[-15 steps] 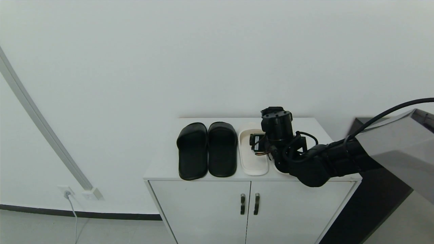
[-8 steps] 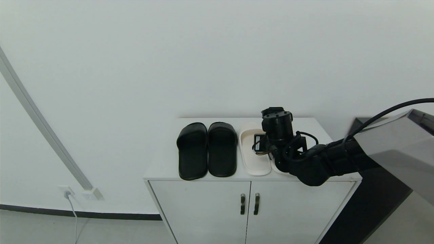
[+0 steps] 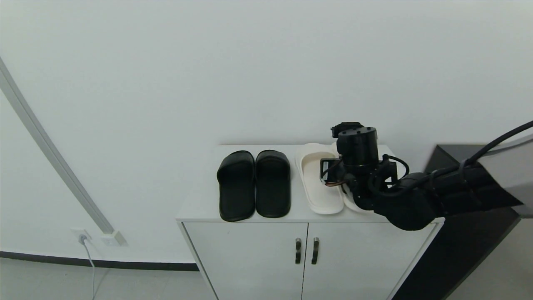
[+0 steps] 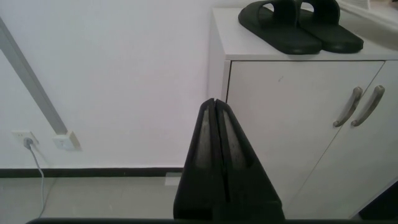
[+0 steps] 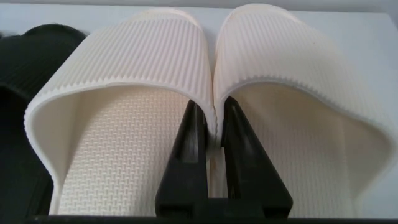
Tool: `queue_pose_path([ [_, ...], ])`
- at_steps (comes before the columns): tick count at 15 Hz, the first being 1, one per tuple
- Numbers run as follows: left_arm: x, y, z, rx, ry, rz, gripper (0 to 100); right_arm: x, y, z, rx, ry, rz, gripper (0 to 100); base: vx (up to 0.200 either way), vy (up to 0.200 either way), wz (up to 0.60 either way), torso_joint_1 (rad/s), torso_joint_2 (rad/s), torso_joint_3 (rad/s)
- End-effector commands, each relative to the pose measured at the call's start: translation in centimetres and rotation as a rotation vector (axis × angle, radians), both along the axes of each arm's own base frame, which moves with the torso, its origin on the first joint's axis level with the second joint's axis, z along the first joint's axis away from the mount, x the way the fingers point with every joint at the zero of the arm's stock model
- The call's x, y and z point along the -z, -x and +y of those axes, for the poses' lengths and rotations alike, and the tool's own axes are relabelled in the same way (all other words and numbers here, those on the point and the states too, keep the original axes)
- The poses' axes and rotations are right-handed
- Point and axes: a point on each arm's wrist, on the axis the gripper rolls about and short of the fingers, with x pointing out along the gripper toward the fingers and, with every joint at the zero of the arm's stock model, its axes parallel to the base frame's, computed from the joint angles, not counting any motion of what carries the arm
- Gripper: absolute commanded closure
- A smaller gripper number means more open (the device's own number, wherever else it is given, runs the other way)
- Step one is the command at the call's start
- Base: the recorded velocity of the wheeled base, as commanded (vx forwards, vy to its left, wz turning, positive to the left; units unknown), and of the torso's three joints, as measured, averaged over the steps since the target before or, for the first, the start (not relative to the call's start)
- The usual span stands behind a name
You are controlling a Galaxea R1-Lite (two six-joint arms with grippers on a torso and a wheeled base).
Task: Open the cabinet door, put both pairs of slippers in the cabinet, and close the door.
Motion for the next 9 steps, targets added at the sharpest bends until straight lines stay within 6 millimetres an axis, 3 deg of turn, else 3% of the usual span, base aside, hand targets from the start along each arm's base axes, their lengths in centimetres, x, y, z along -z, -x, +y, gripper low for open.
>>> queue_pose_path([
  [1, 0.0, 0.0, 0.0, 0.0, 0.0, 0.0, 100, -2.5, 3.7, -1.7, -0.079, -0.006, -0.018, 100, 0.0, 0.0, 0.0, 0.0, 0.0, 0.0],
  [6, 0.0, 0.0, 0.0, 0.0, -0.003, 0.0, 100, -2.4, 11.3, -3.7, -0.446, 0.012, -0.007, 100, 0.0, 0.0, 0.0, 0.0, 0.0, 0.0],
  [9, 0.0, 0.0, 0.0, 0.0, -0.003, 0.003, 100, -2.0, 14.5, -5.1, -0.641, -0.006, 0.025, 100, 0.0, 0.0, 0.0, 0.0, 0.0, 0.0],
])
